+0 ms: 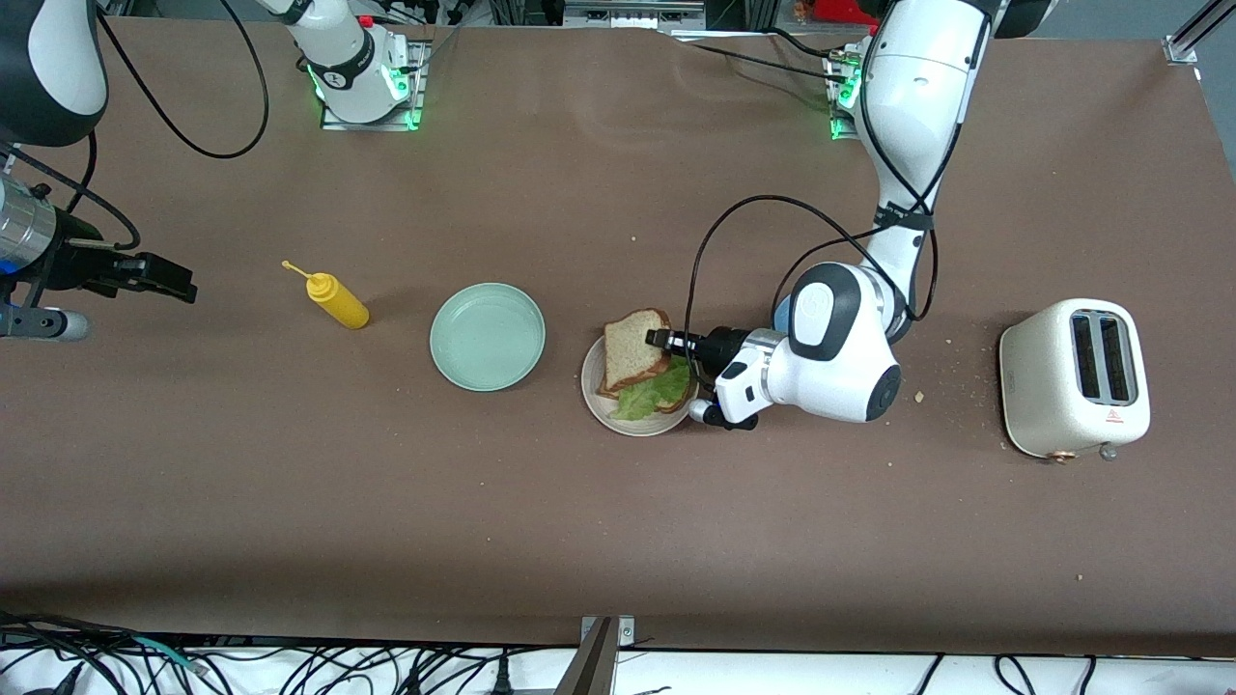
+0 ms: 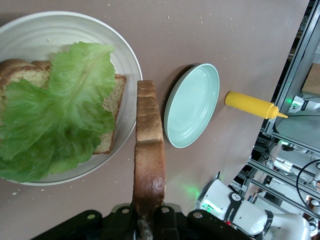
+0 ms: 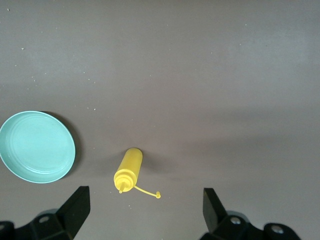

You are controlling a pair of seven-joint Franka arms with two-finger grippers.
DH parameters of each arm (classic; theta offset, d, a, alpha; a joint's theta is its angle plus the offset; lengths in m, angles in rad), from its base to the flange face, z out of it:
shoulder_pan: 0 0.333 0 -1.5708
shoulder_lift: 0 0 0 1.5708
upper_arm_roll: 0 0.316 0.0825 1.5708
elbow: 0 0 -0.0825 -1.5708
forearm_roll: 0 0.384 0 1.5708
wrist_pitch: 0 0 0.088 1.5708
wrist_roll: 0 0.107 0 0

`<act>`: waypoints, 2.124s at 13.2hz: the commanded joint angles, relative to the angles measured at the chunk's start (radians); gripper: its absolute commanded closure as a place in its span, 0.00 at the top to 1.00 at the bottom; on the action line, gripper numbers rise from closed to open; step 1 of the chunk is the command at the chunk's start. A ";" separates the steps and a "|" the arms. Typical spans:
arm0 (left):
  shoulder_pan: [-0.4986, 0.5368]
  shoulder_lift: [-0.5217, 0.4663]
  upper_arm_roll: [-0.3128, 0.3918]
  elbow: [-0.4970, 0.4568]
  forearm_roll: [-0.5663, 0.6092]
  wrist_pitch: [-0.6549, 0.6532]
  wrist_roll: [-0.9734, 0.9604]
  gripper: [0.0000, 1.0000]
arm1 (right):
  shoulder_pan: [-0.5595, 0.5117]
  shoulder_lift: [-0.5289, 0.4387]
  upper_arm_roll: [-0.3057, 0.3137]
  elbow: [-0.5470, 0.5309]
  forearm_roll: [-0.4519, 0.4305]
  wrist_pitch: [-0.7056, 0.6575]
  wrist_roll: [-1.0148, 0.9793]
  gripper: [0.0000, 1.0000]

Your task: Make sandwich in beige plate with both arms

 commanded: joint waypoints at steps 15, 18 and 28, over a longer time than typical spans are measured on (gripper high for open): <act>0.054 0.070 0.004 -0.003 -0.071 0.011 0.188 1.00 | -0.004 0.007 0.005 0.021 0.010 -0.007 0.003 1.00; 0.094 0.061 0.008 0.009 -0.064 0.009 0.188 1.00 | -0.004 0.007 0.005 0.021 0.010 -0.007 0.003 1.00; 0.178 -0.091 0.185 -0.001 0.326 -0.003 0.105 1.00 | 0.011 0.012 0.015 0.023 0.008 -0.009 0.120 1.00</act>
